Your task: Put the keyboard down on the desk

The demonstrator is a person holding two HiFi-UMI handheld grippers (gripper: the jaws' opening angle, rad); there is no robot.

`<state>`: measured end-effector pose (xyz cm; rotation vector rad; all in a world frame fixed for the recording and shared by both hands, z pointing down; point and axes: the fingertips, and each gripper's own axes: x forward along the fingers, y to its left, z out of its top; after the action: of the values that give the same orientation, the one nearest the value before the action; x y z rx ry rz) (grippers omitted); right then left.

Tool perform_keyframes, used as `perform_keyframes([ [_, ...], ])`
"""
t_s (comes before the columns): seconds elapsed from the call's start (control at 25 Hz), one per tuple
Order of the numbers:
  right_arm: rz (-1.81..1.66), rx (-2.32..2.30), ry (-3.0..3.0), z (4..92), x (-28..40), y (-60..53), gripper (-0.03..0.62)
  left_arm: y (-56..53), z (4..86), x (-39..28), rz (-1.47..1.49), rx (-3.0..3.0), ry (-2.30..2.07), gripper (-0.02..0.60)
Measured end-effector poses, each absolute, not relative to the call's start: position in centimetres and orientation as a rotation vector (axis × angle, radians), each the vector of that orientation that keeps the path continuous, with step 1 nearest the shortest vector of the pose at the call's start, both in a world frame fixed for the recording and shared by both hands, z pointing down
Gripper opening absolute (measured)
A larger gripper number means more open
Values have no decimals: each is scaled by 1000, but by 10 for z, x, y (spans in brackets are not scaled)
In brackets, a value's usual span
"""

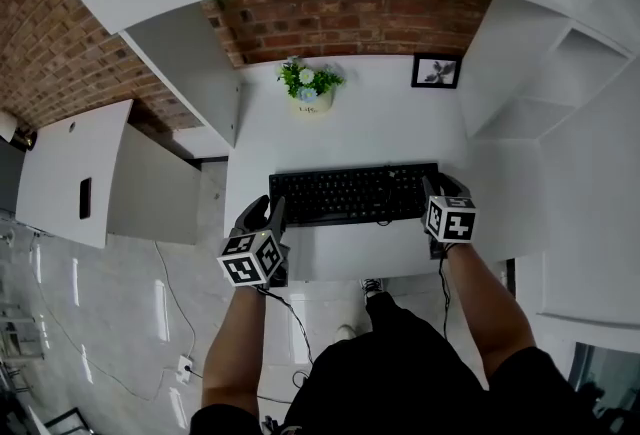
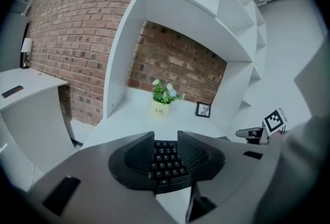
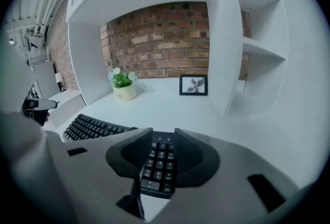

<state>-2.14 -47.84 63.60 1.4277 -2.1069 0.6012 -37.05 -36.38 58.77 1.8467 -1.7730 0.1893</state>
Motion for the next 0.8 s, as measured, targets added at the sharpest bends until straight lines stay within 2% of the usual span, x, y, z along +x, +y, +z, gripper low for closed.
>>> perform_keyframes([
  [0.04, 581, 1444, -2137, 627, -23, -476, 121, -361, 579, -368, 178, 1866, -1779, 142],
  [0.08, 570, 1454, -2173, 617, -26, -472, 52, -358, 571, -366, 166, 1885, -1783, 127],
  [0.16, 564, 1456, -2256, 598, -32, -461, 18, -351, 555, -360, 147, 1924, -1789, 79],
  [0.36, 559, 1413, -2473, 545, -47, -426, 17, -324, 510, -337, 120, 2055, -1795, 21],
  [0.6, 684, 1382, -2634, 493, -46, -373, 17, -283, 465, -309, 100, 2210, -1814, 18],
  [0.8, 640, 1364, -2702, 457, -42, -321, 17, -238, 445, -294, 93, 2253, -1809, 17],
])
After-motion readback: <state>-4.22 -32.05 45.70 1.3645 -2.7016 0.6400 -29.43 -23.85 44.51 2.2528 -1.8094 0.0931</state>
